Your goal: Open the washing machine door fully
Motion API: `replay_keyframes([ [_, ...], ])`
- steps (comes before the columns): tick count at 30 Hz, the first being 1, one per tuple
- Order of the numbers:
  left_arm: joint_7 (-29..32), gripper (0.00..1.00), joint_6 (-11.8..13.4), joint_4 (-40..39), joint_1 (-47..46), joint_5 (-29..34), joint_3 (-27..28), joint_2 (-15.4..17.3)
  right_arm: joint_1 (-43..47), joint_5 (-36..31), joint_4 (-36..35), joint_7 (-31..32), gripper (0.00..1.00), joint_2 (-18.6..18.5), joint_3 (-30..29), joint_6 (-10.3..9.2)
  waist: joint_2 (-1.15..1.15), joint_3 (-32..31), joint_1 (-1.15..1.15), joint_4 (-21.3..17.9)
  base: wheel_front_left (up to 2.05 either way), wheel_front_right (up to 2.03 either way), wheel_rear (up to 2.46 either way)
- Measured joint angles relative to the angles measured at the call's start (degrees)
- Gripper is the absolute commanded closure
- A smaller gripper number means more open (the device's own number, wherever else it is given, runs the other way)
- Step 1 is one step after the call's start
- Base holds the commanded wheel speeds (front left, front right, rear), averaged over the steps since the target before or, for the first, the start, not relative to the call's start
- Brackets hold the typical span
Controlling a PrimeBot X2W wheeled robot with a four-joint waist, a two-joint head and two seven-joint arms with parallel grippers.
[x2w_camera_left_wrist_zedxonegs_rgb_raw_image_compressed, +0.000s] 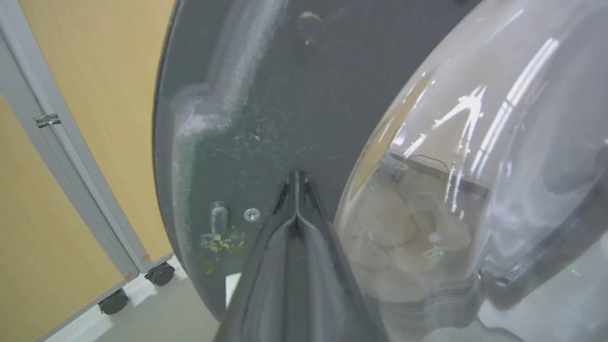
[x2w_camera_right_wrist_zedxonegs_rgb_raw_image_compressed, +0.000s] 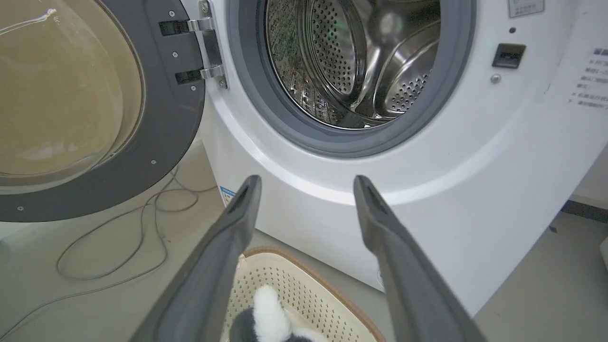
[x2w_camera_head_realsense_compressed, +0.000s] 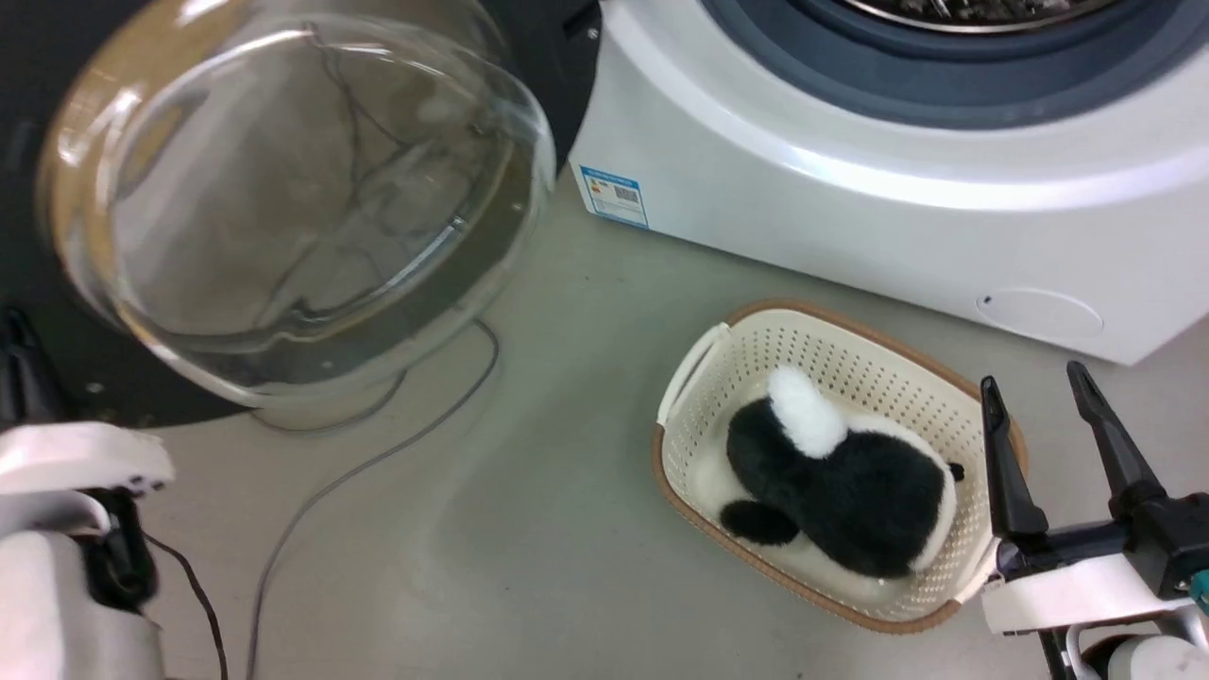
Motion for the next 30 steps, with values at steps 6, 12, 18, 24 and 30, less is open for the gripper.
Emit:
replay_keyframes([
  [6,0.0,1.00,-2.0,5.0,-4.8,0.5,4.2,2.1,-0.8,-0.5,-0.2,0.0,0.00,0.0,0.0,0.00,0.00,1.9,0.00,-1.3,0.00,0.00,0.00],
  [12,0.0,1.00,-3.3,8.2,-7.9,1.8,7.0,3.5,-1.8,-1.2,-0.2,0.0,0.00,0.0,0.0,0.00,0.00,3.2,0.00,-2.3,0.00,0.00,0.00],
  [18,0.0,1.00,-4.0,10.1,-9.4,3.2,9.3,3.6,-2.1,-1.8,-0.2,0.0,0.00,0.0,-0.1,0.00,0.00,3.5,0.00,-3.0,0.00,0.00,0.00],
  [24,0.0,1.00,-4.8,8.8,-9.0,5.3,10.5,2.4,-2.1,-1.3,0.1,0.0,0.00,0.0,-0.2,0.00,0.00,1.9,0.00,-3.3,0.00,0.00,0.00],
  [30,0.0,1.00,-5.5,5.2,-5.0,6.9,12.0,0.6,-1.8,0.6,0.7,0.0,0.00,0.0,0.0,0.00,0.00,-0.8,0.00,-3.7,0.00,0.00,0.00],
])
